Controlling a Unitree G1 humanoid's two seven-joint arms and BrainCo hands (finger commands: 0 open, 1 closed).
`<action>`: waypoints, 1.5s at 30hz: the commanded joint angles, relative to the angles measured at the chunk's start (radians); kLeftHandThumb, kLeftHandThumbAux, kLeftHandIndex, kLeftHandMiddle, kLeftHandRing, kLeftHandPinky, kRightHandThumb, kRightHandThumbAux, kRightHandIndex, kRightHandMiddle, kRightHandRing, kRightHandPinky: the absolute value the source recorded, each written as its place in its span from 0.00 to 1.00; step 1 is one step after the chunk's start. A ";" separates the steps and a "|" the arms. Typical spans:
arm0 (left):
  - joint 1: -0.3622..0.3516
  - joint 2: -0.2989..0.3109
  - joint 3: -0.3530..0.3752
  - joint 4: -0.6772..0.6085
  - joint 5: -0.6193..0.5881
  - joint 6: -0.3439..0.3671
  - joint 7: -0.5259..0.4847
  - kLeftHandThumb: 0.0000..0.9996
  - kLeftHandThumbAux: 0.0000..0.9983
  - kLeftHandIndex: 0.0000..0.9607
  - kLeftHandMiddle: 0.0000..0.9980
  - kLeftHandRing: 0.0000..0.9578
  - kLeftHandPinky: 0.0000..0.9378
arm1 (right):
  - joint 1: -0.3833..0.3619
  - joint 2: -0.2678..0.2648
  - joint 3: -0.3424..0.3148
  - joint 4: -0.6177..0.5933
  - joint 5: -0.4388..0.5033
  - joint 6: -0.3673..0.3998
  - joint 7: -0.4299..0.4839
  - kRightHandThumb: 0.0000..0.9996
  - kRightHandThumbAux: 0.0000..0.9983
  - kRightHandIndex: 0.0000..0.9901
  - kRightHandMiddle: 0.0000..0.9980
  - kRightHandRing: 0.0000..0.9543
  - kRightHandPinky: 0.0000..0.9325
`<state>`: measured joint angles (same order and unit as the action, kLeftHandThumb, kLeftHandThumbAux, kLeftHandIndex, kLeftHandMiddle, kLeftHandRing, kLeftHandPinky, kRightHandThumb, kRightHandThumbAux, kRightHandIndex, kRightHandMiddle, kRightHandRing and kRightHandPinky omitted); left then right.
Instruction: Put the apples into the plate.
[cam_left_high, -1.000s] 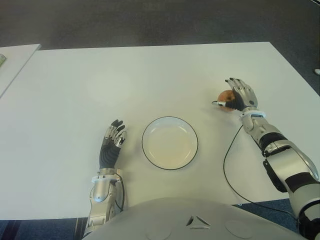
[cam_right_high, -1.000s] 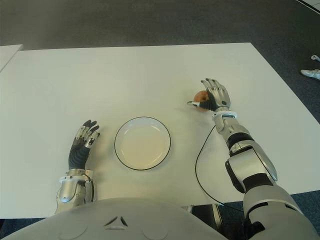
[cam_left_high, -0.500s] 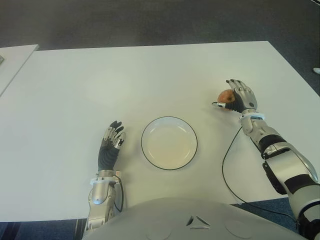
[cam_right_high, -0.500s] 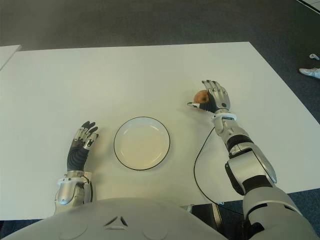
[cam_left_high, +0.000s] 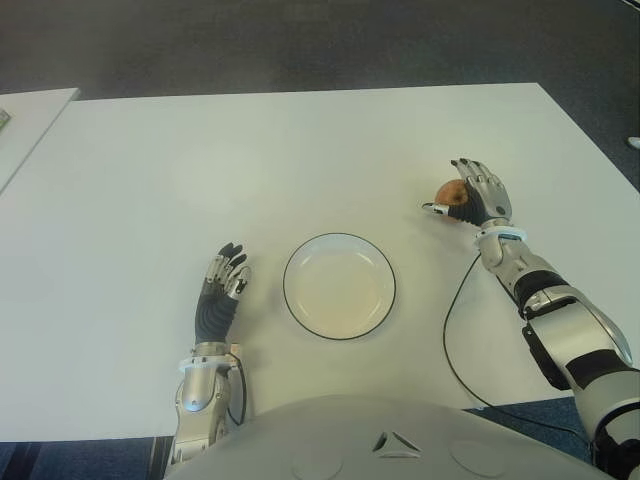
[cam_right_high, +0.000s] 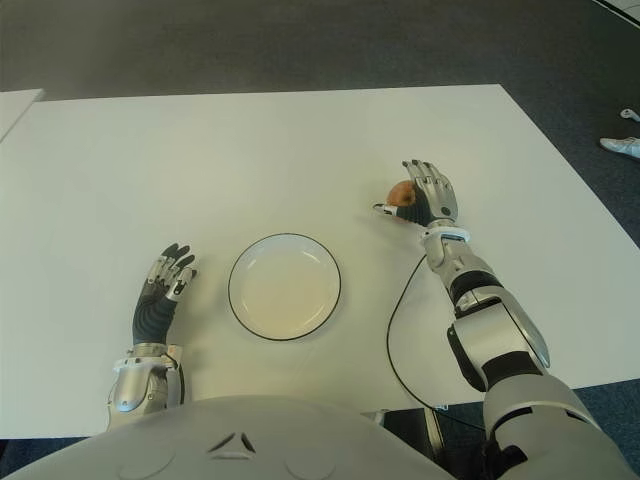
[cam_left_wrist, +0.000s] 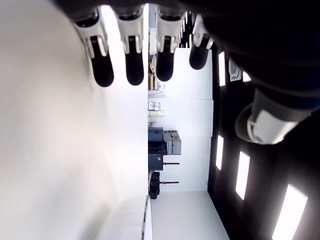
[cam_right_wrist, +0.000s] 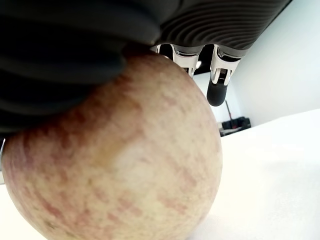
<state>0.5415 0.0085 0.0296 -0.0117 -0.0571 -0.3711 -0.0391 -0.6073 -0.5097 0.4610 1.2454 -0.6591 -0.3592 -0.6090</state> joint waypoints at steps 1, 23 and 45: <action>0.019 0.005 0.004 -0.005 0.014 0.028 0.003 0.07 0.53 0.12 0.14 0.16 0.19 | 0.076 0.040 0.017 0.028 -0.004 -0.005 0.049 0.27 0.38 0.04 0.04 0.01 0.00; 0.033 0.005 0.002 -0.038 0.003 0.049 -0.004 0.08 0.54 0.12 0.13 0.15 0.18 | 0.078 0.062 -0.029 0.028 0.037 -0.080 -0.066 0.66 0.67 0.46 0.69 0.71 0.75; 0.040 -0.011 -0.004 -0.045 -0.007 0.041 -0.001 0.09 0.52 0.13 0.13 0.14 0.17 | 0.054 0.049 -0.015 0.009 0.010 -0.118 -0.097 0.72 0.71 0.44 0.92 0.92 0.94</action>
<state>0.5726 0.0028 0.0255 -0.0623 -0.0609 -0.3449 -0.0391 -0.5820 -0.4713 0.4306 1.2445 -0.6328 -0.4642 -0.7319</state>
